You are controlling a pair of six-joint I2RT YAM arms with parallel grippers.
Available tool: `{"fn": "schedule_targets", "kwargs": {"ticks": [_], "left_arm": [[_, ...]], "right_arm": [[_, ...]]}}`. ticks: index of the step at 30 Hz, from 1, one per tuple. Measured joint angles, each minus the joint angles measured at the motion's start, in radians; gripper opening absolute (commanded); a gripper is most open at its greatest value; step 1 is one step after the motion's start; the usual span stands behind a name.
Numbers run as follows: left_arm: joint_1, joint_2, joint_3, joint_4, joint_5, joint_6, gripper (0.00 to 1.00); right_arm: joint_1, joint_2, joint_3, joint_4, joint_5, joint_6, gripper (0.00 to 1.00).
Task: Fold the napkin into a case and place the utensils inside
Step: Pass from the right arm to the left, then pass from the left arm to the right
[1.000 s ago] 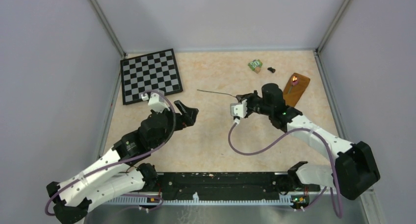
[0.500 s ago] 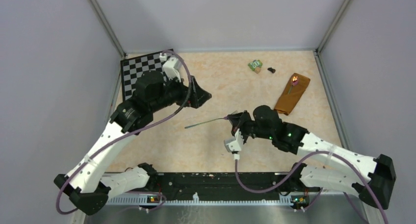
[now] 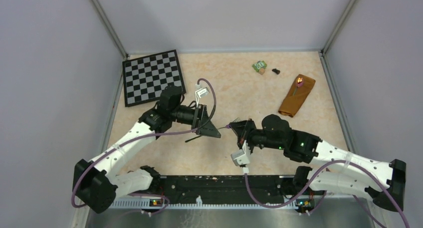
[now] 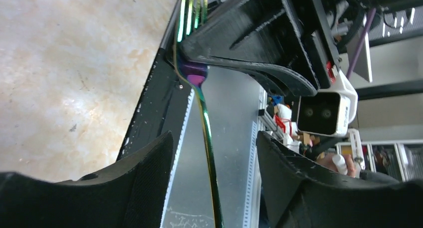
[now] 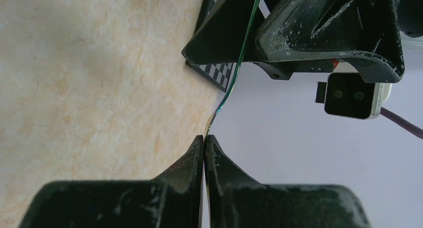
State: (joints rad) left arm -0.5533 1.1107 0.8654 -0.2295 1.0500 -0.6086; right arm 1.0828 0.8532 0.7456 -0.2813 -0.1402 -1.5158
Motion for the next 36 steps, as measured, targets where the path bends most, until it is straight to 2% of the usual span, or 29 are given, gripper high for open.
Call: {"fn": "schedule_targets", "kwargs": {"ticks": [2, 5, 6, 7, 9, 10, 13, 17, 20, 23, 24, 27, 29, 31, 34, 36], "left_arm": [[0.0, 0.002, -0.011, 0.024, 0.037, -0.013, 0.41], [-0.001, 0.014, -0.013, 0.055, 0.065, -0.024, 0.06], [-0.001, 0.02, -0.013, 0.053, 0.064, -0.018, 0.01], [-0.001, 0.025, -0.013, 0.038, 0.047, -0.013, 0.0], [0.005, 0.034, -0.013, 0.019, 0.019, -0.001, 0.0], [0.003, 0.033, -0.013, 0.018, 0.0, 0.009, 0.0], [-0.003, 0.013, -0.011, 0.005, -0.107, 0.047, 0.0], [-0.005, -0.087, -0.026, -0.004, -0.367, 0.109, 0.0], [-0.005, -0.228, -0.104, 0.071, -0.555, 0.153, 0.0], [-0.005, -0.297, -0.174, 0.151, -0.684, 0.179, 0.0], [-0.005, -0.299, -0.186, 0.174, -0.714, 0.183, 0.0], [-0.005, -0.282, -0.217, 0.25, -0.772, 0.185, 0.0], [-0.005, -0.265, -0.228, 0.278, -0.789, 0.181, 0.0], [-0.005, -0.248, -0.228, 0.306, -0.801, 0.173, 0.0], [-0.005, -0.232, -0.229, 0.359, -0.805, 0.159, 0.0], [-0.005, -0.22, -0.229, 0.395, -0.803, 0.149, 0.0]], "right_arm": [[0.003, 0.005, 0.0, 0.001, 0.0, -0.003, 0.0], [0.004, 0.012, 0.0, 0.004, 0.0, -0.005, 0.01], [0.004, 0.014, 0.0, 0.009, 0.0, -0.008, 0.13], [0.006, 0.013, 0.0, 0.015, 0.007, -0.011, 0.28], [0.006, 0.009, -0.016, 0.053, 0.015, 0.003, 0.79], [0.006, 0.009, -0.032, 0.072, 0.021, 0.026, 0.84], [0.007, 0.019, -0.092, 0.157, 0.046, 0.122, 0.85], [-0.068, 0.079, -0.091, 0.228, 0.0, 0.37, 0.85], [-0.185, 0.124, -0.093, 0.369, -0.029, 0.686, 0.85], [-0.212, 0.154, -0.089, 0.512, 0.052, 1.033, 0.83], [-0.214, 0.166, -0.079, 0.537, 0.084, 1.15, 0.81], [-0.217, 0.225, -0.002, 0.579, 0.157, 1.532, 0.62], [-0.218, 0.261, 0.042, 0.62, 0.185, 1.761, 0.61], [-0.221, 0.287, 0.063, 0.652, 0.203, 1.961, 0.55], [-0.231, 0.347, 0.078, 0.69, 0.207, 2.198, 0.38], [-0.245, 0.4, 0.079, 0.735, 0.187, 2.314, 0.32]]}}
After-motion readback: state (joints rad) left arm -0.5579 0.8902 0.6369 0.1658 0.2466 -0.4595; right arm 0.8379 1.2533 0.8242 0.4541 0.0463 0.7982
